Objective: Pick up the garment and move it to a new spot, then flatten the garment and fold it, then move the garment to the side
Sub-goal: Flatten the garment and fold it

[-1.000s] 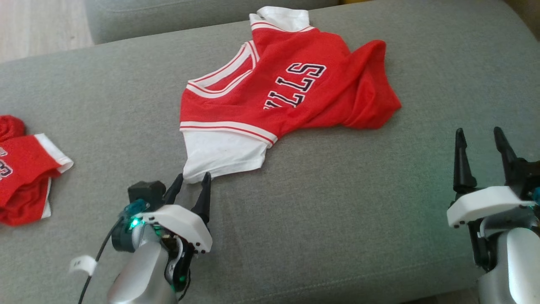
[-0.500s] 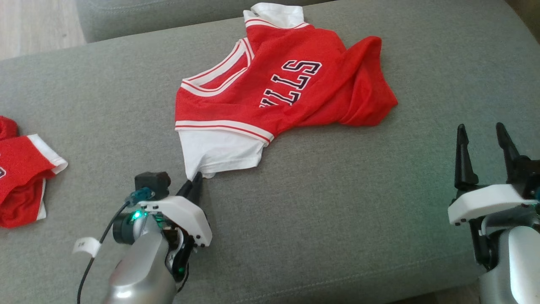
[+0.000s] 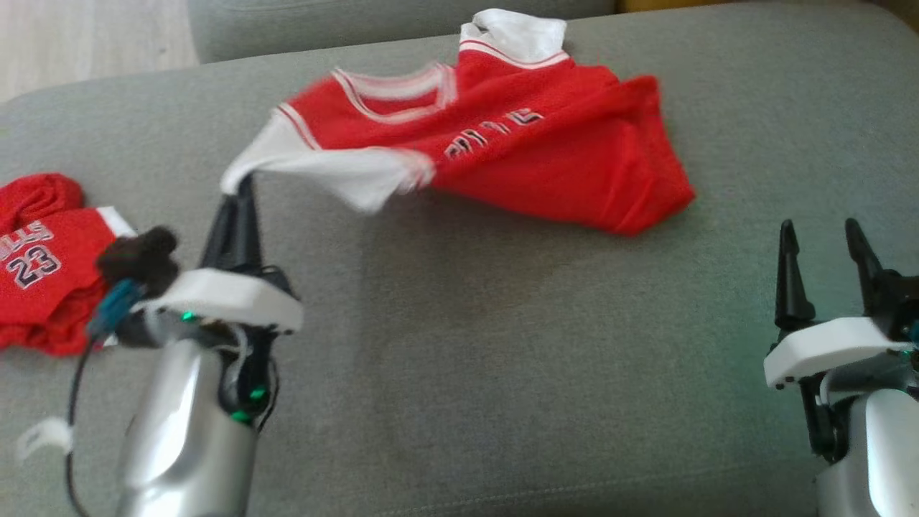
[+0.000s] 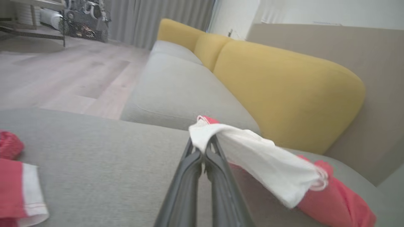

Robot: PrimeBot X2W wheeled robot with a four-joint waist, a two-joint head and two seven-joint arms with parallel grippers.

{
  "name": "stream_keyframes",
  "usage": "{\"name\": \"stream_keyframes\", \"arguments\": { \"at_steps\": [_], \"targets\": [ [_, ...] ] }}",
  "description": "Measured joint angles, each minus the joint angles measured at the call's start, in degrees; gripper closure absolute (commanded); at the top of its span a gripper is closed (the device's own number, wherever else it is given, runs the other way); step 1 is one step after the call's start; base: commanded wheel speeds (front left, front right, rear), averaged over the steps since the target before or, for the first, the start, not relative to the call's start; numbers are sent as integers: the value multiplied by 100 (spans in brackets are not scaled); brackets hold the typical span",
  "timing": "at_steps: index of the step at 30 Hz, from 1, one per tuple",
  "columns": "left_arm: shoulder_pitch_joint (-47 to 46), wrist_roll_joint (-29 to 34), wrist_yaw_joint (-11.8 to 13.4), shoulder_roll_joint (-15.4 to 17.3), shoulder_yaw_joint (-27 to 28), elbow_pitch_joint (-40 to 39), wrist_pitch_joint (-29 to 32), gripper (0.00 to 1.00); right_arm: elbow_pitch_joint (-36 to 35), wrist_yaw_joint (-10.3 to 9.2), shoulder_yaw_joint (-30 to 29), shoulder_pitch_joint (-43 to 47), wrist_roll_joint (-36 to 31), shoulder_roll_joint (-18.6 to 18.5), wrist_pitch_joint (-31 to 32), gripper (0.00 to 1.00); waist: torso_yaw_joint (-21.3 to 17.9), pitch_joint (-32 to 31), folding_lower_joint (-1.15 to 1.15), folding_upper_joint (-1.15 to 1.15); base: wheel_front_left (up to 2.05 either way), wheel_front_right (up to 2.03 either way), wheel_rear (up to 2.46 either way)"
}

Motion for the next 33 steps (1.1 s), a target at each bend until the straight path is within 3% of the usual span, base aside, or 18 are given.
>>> {"name": "stream_keyframes", "arguments": {
  "at_steps": [5,13,20,28,33],
  "targets": [
    [560,160,-1,-18,427,-661,0,100,89,0,38,44,-14,0,96,0,170,-54,0,0,0,0,0],
    [830,209,7,-35,403,-470,0,100,223,0,276,114,-2,0,178,0,388,-100,0,0,0,0,0],
    [899,190,477,-46,492,-516,-1,100,247,0,367,92,-16,0,300,0,610,-26,0,0,0,0,0],
    [951,13,396,-49,0,-270,0,100,312,0,556,50,-24,0,352,0,862,-16,0,0,0,0,0],
    [951,-127,328,-47,-283,-254,0,100,553,0,893,-479,21,-23,500,0,984,39,0,0,0,0,0]
  ]
}}
